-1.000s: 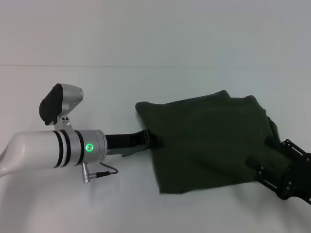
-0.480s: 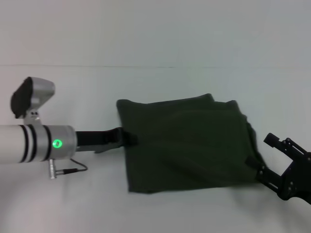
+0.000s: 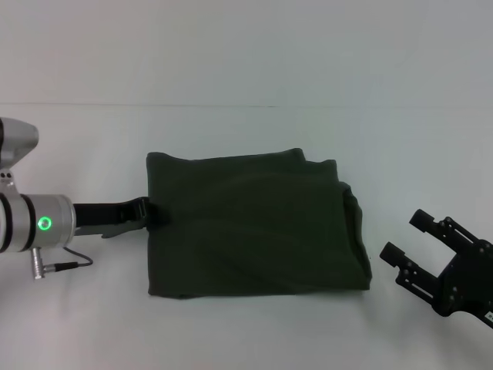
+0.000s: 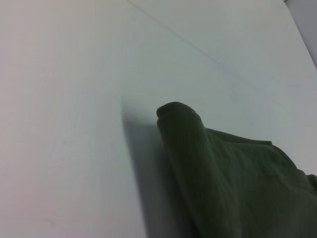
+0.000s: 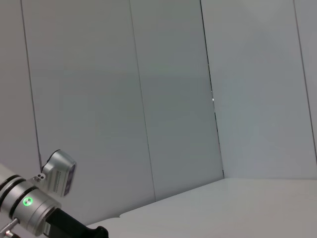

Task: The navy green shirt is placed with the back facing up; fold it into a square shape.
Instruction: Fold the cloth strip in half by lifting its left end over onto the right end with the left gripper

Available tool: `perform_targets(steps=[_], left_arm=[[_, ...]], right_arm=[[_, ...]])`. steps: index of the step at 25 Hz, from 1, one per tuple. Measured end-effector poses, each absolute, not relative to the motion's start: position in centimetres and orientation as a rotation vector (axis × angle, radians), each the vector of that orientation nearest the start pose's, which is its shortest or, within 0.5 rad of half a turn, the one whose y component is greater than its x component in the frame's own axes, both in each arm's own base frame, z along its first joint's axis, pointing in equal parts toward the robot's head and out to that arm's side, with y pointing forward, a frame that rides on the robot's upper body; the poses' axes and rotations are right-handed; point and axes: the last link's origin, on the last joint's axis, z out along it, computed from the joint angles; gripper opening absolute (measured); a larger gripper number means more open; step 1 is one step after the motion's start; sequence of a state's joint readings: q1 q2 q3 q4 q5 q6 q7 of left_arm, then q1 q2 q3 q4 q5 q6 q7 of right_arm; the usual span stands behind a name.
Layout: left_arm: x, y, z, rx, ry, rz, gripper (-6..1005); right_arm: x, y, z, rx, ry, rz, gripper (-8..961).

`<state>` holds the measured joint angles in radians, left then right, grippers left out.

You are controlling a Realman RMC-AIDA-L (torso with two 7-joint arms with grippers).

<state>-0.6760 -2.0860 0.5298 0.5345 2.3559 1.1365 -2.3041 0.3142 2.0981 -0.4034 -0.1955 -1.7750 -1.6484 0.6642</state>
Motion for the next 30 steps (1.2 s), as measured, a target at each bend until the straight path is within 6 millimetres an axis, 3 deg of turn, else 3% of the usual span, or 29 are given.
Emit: perform_targets(steps=[9,17,22,30], left_arm=[[-30.2,37.3,-2.1,-2.034,-1.802,-0.481,94],[-29.9,36.6,-1.5,-2.1,-1.65,-0.593,101],[-29.9,36.1,0.1,-2.155,-1.494,-0.632,308],[-29.7,33.8,2.0,-2.337,-1.1,-0.65,606]], right_arm=[[31.2,24.3,-3.0,-2.221,0.472,1.049,773],[30.9,24.6,-3.0,-2.231,0.462,1.05,772],[30.6,25.3,-3.2,-2.244,0.45,1.044,772],[29.3,26.8,-3.3,-2.27,0.404,1.065,772]])
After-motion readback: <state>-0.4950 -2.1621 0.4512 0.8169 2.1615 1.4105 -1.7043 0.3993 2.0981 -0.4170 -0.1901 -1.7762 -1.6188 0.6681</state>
